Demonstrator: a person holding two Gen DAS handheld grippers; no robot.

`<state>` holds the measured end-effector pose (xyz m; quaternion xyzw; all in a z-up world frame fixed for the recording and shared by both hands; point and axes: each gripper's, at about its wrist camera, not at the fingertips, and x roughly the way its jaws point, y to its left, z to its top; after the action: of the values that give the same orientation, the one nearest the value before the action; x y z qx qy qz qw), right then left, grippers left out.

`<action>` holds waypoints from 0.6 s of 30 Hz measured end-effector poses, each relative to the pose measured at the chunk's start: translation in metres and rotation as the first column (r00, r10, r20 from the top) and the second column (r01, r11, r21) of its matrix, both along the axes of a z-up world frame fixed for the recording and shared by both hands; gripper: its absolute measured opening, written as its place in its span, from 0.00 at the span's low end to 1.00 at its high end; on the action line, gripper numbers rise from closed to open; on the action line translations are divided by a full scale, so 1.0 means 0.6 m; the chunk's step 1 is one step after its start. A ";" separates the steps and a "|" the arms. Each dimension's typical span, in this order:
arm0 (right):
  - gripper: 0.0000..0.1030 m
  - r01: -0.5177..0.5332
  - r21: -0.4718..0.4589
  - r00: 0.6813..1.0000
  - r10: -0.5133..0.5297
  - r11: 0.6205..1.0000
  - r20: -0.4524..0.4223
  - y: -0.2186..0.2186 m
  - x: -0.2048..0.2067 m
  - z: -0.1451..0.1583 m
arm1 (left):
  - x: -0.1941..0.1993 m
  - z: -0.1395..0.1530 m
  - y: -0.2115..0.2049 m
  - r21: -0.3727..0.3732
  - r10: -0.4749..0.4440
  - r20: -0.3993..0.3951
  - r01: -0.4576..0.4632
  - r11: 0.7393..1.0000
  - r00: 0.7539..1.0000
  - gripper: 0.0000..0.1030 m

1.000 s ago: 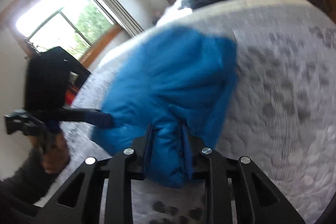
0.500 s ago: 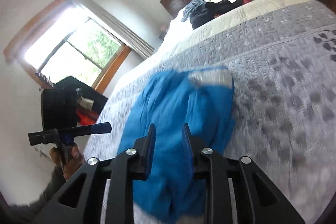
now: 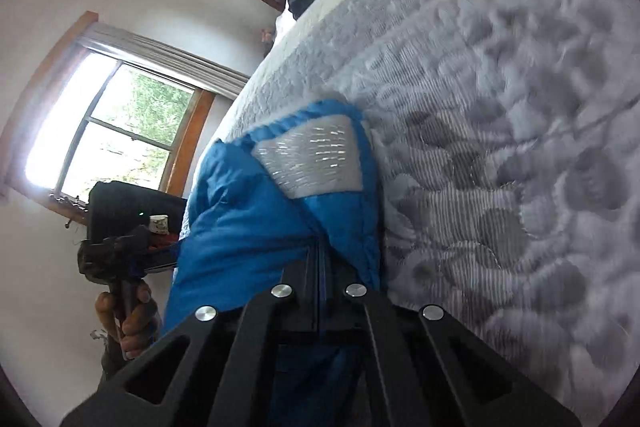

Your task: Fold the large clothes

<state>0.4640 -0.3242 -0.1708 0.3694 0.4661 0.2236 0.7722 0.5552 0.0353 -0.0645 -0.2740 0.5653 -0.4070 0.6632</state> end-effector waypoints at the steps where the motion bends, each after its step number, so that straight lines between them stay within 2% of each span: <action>1: 0.04 0.009 -0.004 0.999 -0.009 1.000 0.037 -0.002 -0.013 0.028 | -0.018 0.026 0.004 0.005 -0.023 0.053 0.023 1.000 0.998 0.76; 4: 0.05 -0.025 0.004 0.987 0.024 1.000 0.158 0.006 -0.068 0.112 | -0.074 0.065 -0.003 -0.014 -0.117 0.135 0.120 0.993 0.984 0.80; 6: 0.06 -0.086 -0.005 0.977 0.085 0.996 0.194 0.026 -0.098 0.131 | -0.099 0.062 -0.006 -0.007 -0.147 0.147 0.150 0.989 0.978 0.80; 8: 0.06 -0.121 -0.055 0.976 0.129 0.991 0.176 0.052 -0.112 0.122 | -0.102 0.044 -0.014 0.054 -0.153 0.152 0.146 0.988 0.976 0.80; 9: 0.02 -0.118 -0.146 0.982 0.137 0.982 0.131 0.066 -0.109 0.101 | -0.099 0.031 -0.016 0.088 -0.148 0.153 0.136 0.987 0.977 0.80; 11: 0.00 -0.102 -0.205 0.990 0.120 0.973 0.080 0.075 -0.106 0.073 | -0.096 0.019 -0.012 0.069 -0.126 0.128 0.118 0.991 0.984 0.79; 12: 0.00 -0.090 -0.192 0.991 0.107 0.977 0.079 0.071 -0.112 0.075 | -0.100 0.027 -0.005 0.058 -0.109 0.125 0.102 0.993 0.986 0.79; 13: 0.04 -0.083 -0.184 0.990 0.102 0.979 0.095 0.067 -0.122 0.086 | -0.108 0.035 -0.001 0.045 -0.106 0.129 0.101 0.994 0.986 0.82; 16: 0.05 -0.075 -0.142 0.972 0.104 0.987 0.210 0.065 -0.173 0.148 | -0.160 0.071 0.017 -0.003 -0.151 0.191 0.154 0.988 0.970 0.86; 18: 0.08 -0.097 -0.120 0.961 0.124 0.988 0.249 0.073 -0.196 0.165 | -0.195 0.079 0.024 -0.026 -0.180 0.214 0.190 0.981 0.960 0.89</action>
<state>0.3464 -0.2804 -0.0720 0.2692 0.3940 0.2870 0.8306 0.4379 0.0497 -0.0171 -0.1906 0.5054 -0.5068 0.6718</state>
